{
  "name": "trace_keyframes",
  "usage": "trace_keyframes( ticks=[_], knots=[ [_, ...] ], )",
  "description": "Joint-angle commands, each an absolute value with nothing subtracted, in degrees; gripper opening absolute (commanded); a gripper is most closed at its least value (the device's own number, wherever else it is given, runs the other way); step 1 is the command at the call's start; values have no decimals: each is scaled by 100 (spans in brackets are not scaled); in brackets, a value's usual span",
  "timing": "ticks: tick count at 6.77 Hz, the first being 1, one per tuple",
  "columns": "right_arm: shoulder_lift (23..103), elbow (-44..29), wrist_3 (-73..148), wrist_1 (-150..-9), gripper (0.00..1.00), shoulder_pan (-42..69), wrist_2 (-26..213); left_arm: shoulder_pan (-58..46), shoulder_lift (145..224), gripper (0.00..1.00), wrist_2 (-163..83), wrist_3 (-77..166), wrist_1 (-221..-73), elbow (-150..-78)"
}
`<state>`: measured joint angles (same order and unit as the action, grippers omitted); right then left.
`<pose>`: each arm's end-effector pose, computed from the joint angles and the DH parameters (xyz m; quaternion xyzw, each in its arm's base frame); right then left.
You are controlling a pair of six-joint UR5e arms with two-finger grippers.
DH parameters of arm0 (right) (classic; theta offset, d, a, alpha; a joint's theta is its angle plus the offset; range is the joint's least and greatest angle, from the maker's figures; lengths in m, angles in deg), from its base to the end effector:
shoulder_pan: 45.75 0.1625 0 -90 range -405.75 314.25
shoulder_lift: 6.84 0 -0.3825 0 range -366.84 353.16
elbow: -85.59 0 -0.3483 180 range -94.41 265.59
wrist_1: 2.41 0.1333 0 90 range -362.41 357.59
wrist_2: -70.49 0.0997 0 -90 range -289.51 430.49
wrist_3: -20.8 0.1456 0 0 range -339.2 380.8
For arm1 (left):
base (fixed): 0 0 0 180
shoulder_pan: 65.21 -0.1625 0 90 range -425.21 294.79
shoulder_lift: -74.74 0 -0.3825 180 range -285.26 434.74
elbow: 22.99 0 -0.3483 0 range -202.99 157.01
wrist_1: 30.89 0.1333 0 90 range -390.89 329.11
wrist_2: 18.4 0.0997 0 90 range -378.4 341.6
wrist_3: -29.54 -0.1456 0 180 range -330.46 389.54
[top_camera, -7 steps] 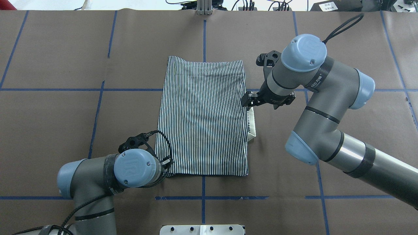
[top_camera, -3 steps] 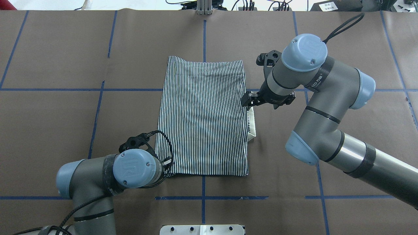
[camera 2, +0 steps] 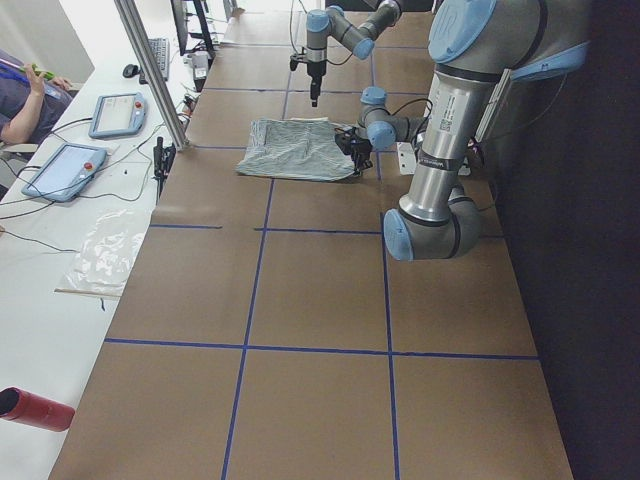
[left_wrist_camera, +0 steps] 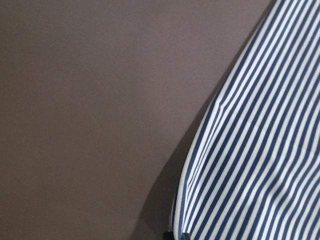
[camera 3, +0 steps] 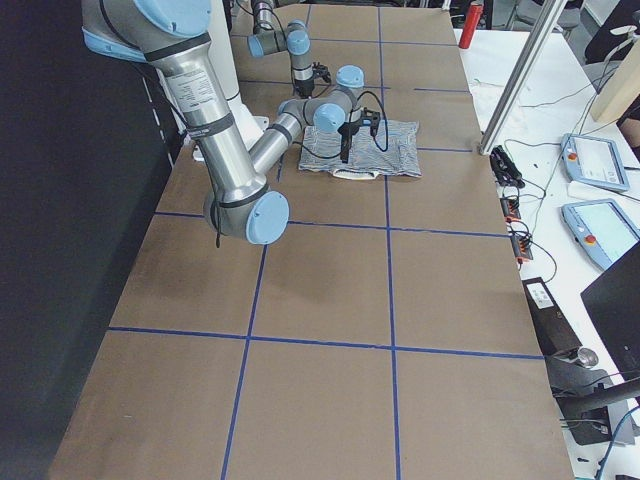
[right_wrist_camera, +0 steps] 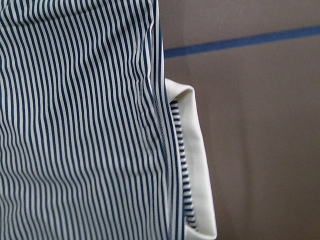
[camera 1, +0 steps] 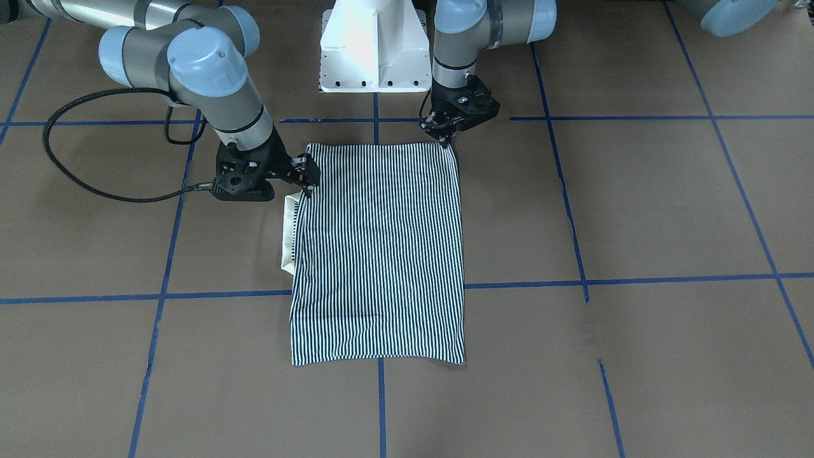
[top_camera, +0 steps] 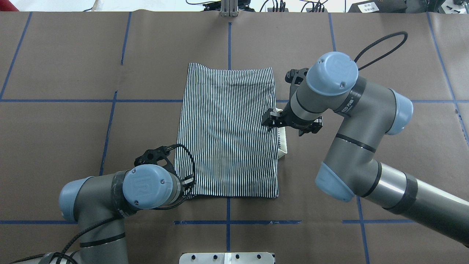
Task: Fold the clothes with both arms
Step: 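Slide the right gripper along the collar edge toward the robot beside the left gripper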
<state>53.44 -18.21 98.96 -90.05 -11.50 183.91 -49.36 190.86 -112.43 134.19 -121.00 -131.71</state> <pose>-0.4597 -0.4043 0.2763 -0.0226 -0.4244 0.0976 0.8999 0.5326 -0.2791 0.2927 -0.0285 0.3824 -0.2299 0.8945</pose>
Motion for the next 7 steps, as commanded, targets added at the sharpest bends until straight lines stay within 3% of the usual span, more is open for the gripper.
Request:
trace_keyframes(
  ticks=[1,4,7],
  knots=[
    [5337,-2198,11767,-9012,100,-1908,17757,-4869,19085,0,-11253,12932,-12116,-13284],
    [5363,-2146,13422,-9082,100,-2770,16982,-4851,19085,0,-11244,12904,-12142,-13276],
    [5284,-1980,13734,-9584,100,-2922,16945,-4851,19085,0,-11253,12912,-12142,-13285]
  ],
)
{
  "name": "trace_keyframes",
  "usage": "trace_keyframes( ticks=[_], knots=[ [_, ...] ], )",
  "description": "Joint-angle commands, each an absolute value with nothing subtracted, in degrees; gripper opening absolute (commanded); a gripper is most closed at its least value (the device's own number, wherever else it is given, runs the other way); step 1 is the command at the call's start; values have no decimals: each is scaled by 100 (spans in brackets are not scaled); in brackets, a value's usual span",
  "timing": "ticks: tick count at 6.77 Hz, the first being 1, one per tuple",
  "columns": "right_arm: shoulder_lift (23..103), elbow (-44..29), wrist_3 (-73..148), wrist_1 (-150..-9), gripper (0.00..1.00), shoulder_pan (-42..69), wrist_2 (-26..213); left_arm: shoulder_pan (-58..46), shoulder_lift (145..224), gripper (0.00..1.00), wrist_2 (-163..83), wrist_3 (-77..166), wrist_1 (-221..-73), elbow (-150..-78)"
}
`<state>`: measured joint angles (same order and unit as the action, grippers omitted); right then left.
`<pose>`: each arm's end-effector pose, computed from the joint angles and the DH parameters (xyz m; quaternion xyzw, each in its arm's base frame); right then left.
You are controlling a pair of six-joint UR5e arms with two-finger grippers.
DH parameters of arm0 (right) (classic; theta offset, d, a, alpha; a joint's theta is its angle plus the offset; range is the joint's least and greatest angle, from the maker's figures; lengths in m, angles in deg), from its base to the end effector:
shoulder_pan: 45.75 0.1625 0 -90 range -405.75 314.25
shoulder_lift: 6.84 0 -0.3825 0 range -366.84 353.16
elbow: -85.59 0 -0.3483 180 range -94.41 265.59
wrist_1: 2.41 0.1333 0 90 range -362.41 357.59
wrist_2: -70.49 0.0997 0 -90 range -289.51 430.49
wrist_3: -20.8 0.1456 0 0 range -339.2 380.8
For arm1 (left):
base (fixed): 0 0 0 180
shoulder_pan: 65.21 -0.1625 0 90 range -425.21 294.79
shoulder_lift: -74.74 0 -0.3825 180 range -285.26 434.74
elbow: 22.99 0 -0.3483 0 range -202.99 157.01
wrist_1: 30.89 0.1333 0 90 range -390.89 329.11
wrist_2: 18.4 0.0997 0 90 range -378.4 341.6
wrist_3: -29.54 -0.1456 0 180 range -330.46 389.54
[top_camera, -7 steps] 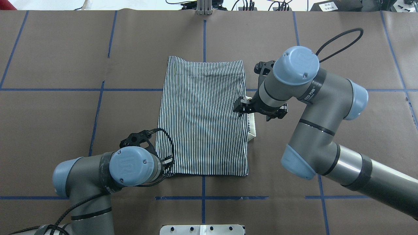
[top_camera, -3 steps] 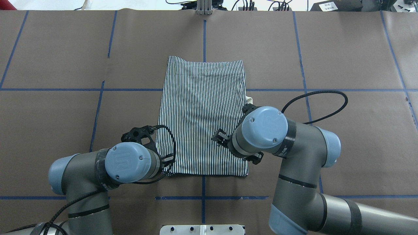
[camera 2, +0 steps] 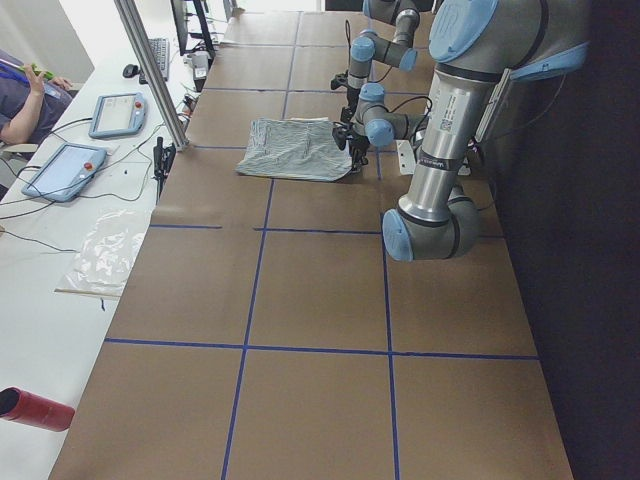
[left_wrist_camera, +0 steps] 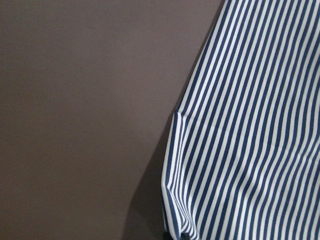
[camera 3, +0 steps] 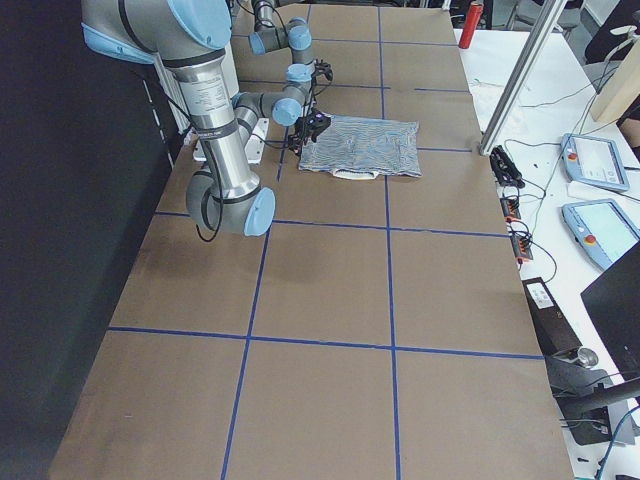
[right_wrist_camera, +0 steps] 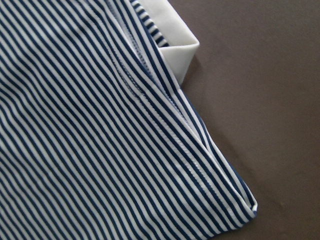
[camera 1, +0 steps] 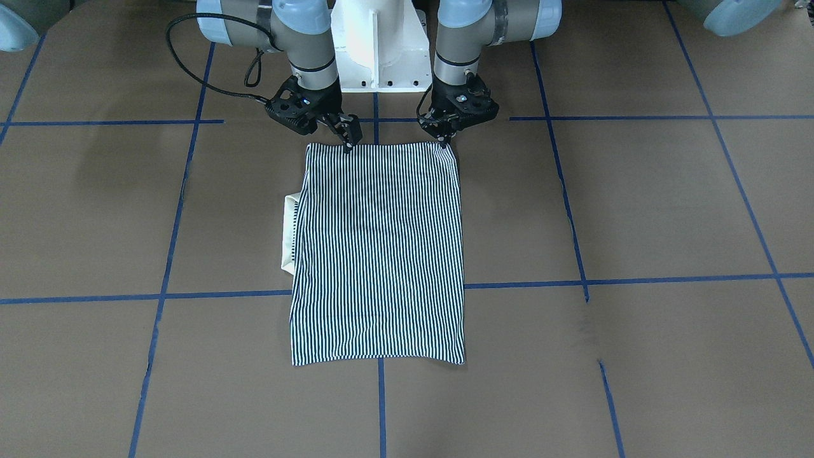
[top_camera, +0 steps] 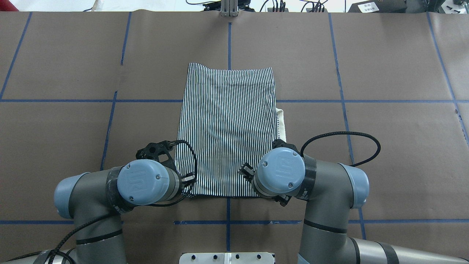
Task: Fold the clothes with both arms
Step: 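Slide the right gripper along the collar edge toward the robot beside the left gripper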
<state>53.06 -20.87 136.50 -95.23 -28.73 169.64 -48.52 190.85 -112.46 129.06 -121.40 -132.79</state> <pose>-0.5441 -0.2817 0.2754 -0.1019 -0.3646 0.3093 0.8724 0.5247 -0.2857 0.2837 -0.0079 0.3951 -0.1947 0.8977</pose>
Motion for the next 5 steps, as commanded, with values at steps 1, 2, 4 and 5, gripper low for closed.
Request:
trace_keyframes(
  ticks=[1,2,4,5],
  knots=[
    [5275,-1875,13700,-9549,100,-2922,16884,-4851,19085,0,-11244,12904,-12142,-13276],
    [5275,-1839,13621,-9522,100,-2922,16779,-4851,19085,0,-11244,12912,-12142,-13276],
    [5275,-1742,13585,-9426,100,-2914,16708,-4851,19085,0,-11244,12904,-12151,-13276],
    [5275,-1655,13576,-9242,100,-2905,16691,-4851,19085,0,-11244,12912,-12151,-13276]
  ],
)
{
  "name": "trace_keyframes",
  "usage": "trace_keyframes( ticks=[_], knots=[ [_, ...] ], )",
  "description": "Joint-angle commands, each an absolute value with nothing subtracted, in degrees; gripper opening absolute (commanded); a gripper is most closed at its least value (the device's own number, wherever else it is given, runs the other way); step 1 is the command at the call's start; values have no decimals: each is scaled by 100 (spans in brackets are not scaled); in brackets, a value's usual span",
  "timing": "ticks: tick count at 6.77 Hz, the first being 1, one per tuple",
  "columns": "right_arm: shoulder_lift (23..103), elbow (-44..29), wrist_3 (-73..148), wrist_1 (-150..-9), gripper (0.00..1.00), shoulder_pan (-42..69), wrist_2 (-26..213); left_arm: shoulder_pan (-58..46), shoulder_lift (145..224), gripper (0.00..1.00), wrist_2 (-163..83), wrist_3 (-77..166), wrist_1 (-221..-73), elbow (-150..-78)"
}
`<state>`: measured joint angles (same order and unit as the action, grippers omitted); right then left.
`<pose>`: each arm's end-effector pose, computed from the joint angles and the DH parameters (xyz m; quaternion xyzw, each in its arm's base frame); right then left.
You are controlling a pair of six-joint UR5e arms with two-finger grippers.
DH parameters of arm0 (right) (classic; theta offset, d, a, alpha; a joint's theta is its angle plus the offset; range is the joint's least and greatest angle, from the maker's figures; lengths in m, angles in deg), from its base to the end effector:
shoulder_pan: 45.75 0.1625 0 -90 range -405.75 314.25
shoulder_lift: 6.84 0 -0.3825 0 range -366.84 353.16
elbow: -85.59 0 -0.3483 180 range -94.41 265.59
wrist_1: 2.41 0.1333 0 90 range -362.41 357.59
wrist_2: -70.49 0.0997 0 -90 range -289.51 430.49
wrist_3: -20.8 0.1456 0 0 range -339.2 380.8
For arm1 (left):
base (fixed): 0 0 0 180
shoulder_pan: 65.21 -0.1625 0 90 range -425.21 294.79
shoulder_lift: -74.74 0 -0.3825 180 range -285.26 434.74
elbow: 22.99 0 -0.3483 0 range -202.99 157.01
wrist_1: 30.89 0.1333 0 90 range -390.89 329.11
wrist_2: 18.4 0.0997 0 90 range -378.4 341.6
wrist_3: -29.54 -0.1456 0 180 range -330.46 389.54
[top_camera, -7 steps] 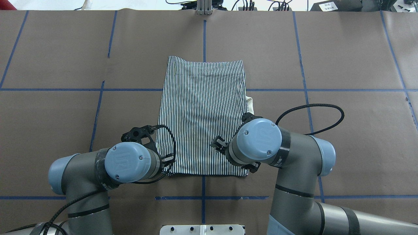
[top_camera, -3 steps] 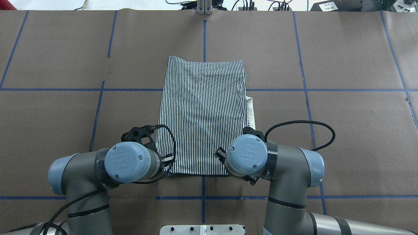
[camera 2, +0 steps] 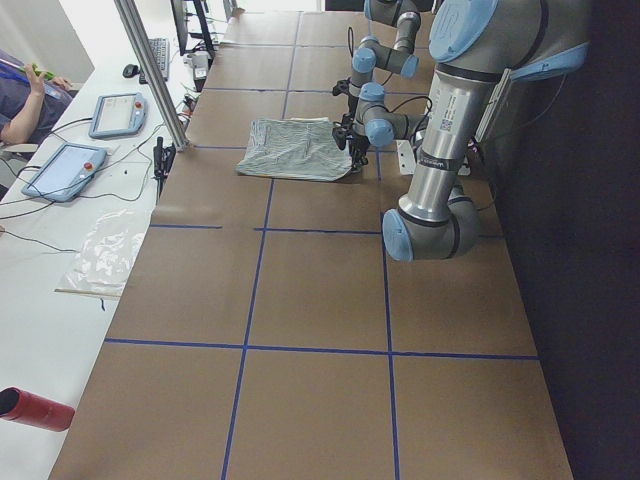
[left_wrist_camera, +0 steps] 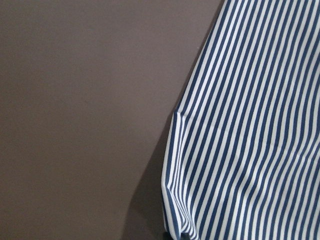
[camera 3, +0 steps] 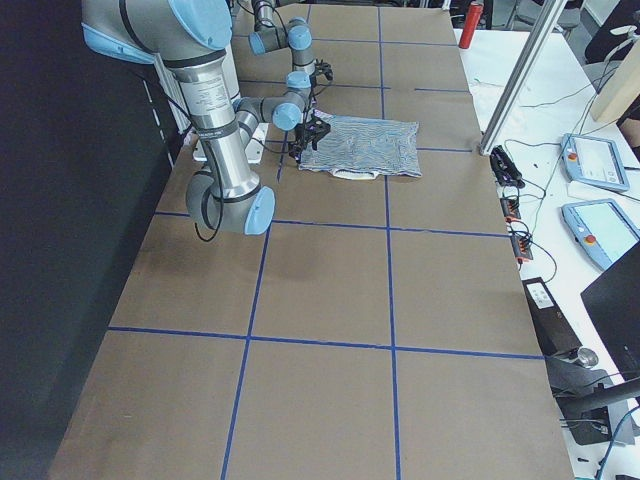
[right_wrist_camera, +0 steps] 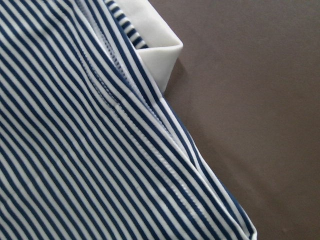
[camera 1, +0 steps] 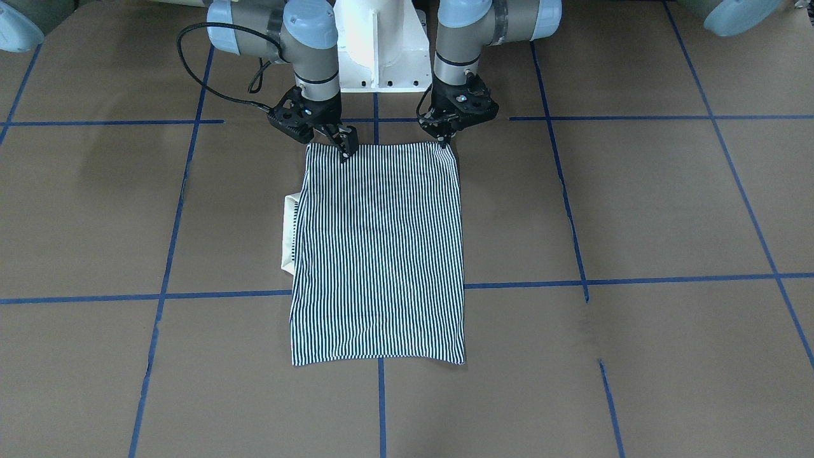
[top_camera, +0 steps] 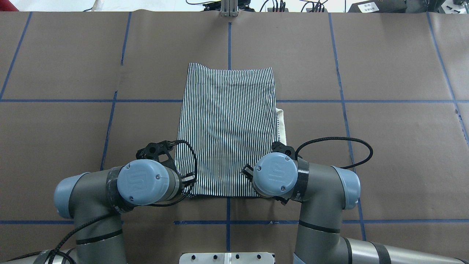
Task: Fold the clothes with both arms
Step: 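Slide the right gripper along the collar edge toward the robot beside the left gripper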
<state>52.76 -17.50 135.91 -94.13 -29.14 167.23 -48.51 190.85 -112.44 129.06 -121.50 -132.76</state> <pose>-0.5580 -0.2877 0.2941 -0.0811 -0.3508 0.3125 0.8790 0.5248 -0.2859 0.2836 -0.0076 0.3957 -0.1947 0.8975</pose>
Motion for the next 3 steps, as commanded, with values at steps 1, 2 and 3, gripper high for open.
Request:
trace_keyframes(
  ticks=[1,2,3],
  knots=[
    [5275,-1619,13541,-9197,100,-2896,16690,-4851,19085,0,-11244,12912,-12151,-13276],
    [5275,-1619,13532,-9197,100,-2870,16690,-4851,19085,0,-11253,12912,-12151,-13276],
    [5292,-1610,13532,-9205,100,-2861,16699,-4851,19085,0,-11253,12912,-12151,-13276]
  ],
)
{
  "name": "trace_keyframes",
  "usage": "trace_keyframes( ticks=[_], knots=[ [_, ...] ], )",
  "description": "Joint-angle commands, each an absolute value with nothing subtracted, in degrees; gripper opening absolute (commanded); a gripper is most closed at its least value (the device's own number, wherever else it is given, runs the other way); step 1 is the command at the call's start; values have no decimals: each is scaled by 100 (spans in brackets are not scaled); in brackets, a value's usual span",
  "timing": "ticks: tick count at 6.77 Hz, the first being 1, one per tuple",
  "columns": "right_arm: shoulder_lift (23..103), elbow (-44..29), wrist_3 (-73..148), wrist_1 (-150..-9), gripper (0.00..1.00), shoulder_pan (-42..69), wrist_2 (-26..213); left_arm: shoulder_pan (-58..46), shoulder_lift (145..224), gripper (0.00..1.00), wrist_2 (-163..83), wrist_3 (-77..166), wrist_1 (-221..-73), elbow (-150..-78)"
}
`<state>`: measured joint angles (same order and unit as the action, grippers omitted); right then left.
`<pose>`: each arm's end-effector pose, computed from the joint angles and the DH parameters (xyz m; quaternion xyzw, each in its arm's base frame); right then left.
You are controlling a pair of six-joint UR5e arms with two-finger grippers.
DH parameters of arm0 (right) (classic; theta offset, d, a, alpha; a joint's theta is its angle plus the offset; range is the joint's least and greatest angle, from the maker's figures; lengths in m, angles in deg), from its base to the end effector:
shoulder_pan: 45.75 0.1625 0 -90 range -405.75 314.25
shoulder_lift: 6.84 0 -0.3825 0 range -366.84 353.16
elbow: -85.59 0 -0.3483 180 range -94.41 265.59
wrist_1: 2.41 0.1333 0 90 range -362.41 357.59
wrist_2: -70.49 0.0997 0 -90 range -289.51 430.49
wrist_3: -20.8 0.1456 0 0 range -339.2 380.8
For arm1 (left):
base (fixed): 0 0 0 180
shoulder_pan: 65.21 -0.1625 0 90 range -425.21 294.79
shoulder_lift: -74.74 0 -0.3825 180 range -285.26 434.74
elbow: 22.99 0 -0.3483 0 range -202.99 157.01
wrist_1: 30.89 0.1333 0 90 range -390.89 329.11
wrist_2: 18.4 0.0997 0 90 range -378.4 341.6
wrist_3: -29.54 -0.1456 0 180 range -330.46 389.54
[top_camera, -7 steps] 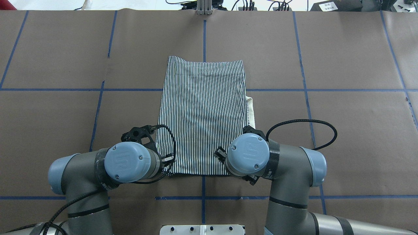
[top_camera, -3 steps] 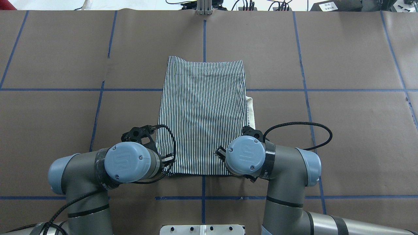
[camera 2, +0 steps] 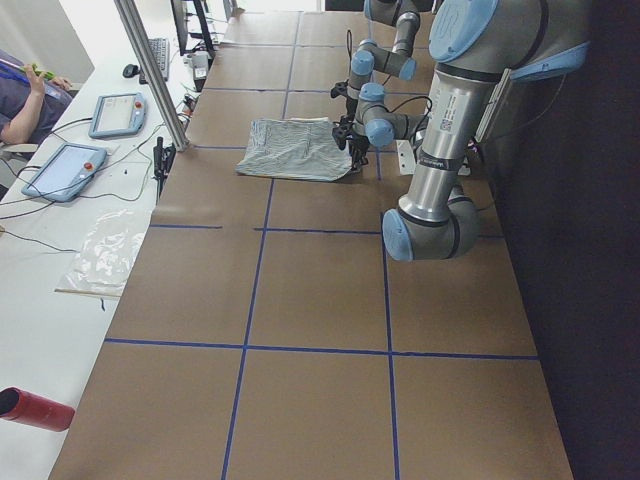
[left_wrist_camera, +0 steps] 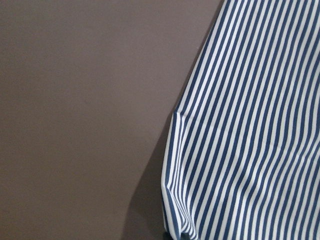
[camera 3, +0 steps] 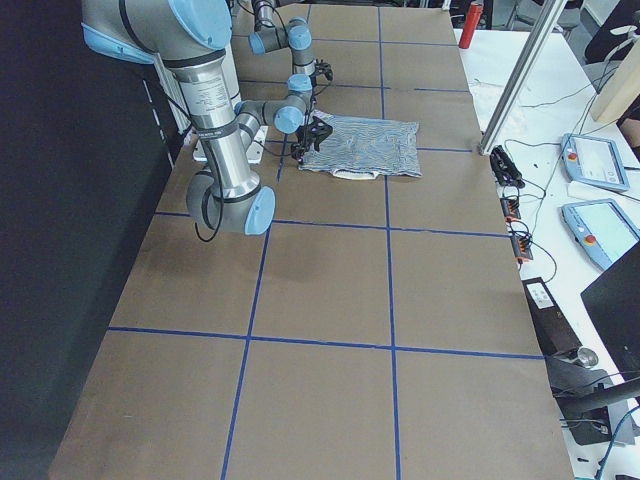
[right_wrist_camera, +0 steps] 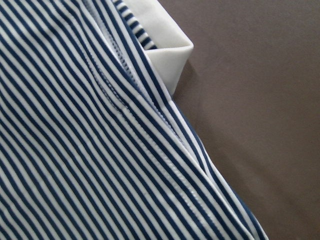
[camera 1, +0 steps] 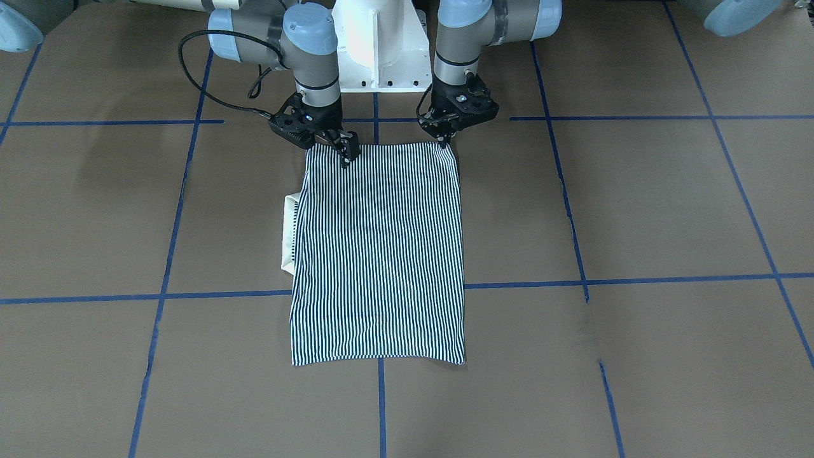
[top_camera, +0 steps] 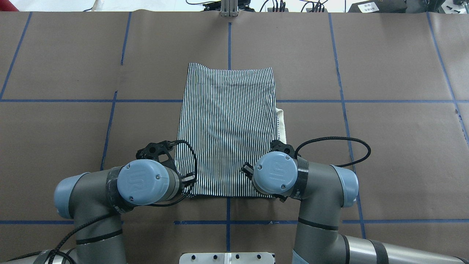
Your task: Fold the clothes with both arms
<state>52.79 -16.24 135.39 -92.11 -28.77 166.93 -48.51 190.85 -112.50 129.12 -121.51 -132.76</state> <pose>-0.5614 -0.2937 0.2979 -0.0762 -0.3576 0.3112 0.8772 0.5248 -0.2858 0.2836 -0.0083 0.3958 -0.1950 0.8974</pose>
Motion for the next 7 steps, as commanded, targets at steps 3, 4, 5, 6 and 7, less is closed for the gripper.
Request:
trace_keyframes(
  ticks=[3,4,5,6,7],
  knots=[
    [5301,-1566,13541,-9205,100,-2861,16699,-4851,19085,0,-11253,12921,-12151,-13285],
    [5301,-1557,13541,-9205,100,-2861,16699,-4851,19085,0,-11253,12921,-12151,-13285],
    [5301,-1548,13541,-9205,97,-2835,16708,-4851,19085,0,-11261,12930,-12151,-13311],
    [5301,-1548,13550,-9214,75,-2808,16708,-4851,19085,0,-11261,12939,-12142,-13320],
    [5301,-1548,13541,-9214,52,-2791,16717,-4842,19085,0,-11261,12939,-12142,-13329]
  ],
)
